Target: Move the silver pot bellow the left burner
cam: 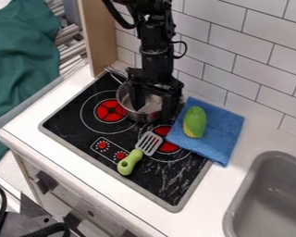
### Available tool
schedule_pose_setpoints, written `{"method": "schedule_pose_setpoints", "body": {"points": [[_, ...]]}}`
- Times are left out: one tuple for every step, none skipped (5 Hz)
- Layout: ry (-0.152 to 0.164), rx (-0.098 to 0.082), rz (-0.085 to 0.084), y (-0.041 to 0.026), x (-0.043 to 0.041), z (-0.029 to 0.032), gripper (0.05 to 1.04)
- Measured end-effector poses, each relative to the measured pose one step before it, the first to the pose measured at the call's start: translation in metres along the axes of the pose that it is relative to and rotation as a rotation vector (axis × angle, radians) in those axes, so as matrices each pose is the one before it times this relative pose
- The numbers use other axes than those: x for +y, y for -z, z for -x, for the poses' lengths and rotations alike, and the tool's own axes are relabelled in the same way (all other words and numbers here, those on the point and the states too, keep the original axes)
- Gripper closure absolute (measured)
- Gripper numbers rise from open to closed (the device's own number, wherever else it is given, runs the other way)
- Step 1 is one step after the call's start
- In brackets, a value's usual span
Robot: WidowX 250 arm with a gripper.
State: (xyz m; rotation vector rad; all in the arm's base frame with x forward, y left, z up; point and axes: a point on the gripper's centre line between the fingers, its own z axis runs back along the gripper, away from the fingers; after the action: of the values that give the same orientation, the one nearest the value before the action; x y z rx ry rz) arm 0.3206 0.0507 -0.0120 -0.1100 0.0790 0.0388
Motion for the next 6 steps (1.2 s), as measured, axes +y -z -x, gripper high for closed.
{"method": "schedule_pose_setpoints", "body": {"points": [[0.0108, 0.0212, 0.0040, 0.00619, -0.00011, 0.00077, 0.075], [0.0217, 0.0008, 0.0084, 0.00401, -0.00071, -0.00114, 0.075], [0.0970, -0.0557, -0.0042, 0.00520, -0.00006, -0.00461, 0.075], [0.0545, -0.0417, -0.0027, 0.00654, -0.00035, -0.00029, 0.127], [0.0164, -0.0169, -0.0144, 0.00394, 0.00084, 0.00123, 0.413], [0.0173, -0.0123, -0.0034, 0.00100, -0.00018, 0.00028, 0.724]]}}
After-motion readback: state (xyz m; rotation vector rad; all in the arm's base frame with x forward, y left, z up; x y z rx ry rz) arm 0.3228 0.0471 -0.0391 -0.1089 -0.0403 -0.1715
